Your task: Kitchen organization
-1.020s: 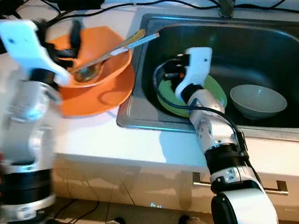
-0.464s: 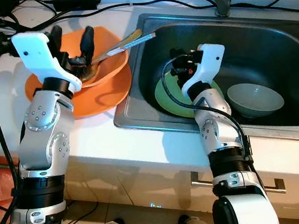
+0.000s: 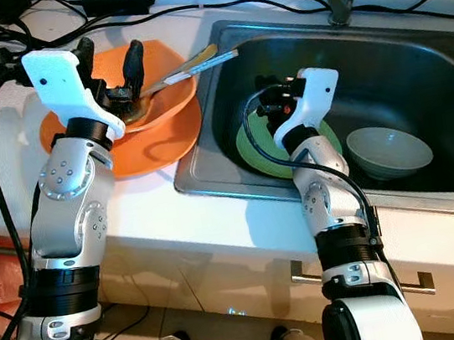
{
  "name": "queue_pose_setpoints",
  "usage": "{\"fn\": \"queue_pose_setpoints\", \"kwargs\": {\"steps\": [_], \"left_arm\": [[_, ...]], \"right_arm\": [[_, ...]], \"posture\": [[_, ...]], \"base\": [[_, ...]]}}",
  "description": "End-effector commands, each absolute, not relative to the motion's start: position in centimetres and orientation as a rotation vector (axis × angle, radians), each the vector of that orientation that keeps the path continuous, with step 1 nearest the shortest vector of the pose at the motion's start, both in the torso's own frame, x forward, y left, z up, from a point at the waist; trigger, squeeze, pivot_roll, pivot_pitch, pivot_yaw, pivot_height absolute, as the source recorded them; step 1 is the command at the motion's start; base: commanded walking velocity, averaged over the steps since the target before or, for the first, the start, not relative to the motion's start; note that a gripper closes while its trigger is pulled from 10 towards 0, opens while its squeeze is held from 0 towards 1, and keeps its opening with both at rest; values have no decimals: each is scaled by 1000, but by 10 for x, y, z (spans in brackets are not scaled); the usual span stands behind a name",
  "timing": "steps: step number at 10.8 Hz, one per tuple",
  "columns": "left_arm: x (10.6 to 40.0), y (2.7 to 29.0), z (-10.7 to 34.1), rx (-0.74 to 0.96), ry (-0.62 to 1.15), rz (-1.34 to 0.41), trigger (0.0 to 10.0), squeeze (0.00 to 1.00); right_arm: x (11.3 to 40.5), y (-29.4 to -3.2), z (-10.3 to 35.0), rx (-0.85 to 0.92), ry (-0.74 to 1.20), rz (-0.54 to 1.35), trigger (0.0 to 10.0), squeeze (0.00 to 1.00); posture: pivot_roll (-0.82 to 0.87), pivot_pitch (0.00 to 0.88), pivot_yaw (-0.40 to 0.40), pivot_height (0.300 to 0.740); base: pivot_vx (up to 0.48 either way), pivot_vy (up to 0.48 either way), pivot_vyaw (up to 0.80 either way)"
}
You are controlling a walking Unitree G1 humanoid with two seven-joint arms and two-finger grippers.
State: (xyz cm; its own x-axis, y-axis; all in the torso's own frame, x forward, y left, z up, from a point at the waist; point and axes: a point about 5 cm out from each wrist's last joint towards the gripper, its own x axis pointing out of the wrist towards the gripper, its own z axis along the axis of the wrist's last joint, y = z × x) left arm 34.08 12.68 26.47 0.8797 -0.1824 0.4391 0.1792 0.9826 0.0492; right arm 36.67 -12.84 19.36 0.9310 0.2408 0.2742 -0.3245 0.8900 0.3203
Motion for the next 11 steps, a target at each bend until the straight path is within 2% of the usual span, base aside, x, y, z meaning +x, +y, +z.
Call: {"fn": "queue_pose_setpoints", "kwargs": {"steps": [1, 9, 10, 11], "left_arm": [[341, 124, 262, 15, -456, -188, 10000, 0], [339, 126, 262, 23, -456, -169, 10000, 0], [339, 126, 262, 30, -454, -169, 10000, 0], [340, 126, 262, 41, -453, -166, 10000, 0]], "right_arm": [[365, -135, 197, 376, -257, 273, 10000, 0], [364, -131, 193, 373, -237, 287, 10000, 0], [364, -131, 193, 373, -236, 288, 10000, 0], [364, -130, 193, 373, -234, 291, 10000, 0]], "posture": [[105, 150, -43, 740], [108, 149, -47, 740], [107, 149, -47, 740], [107, 147, -48, 740]], "base": [[0, 0, 0], [0, 0, 0], [-480, 0, 0], [0, 0, 0]]}}
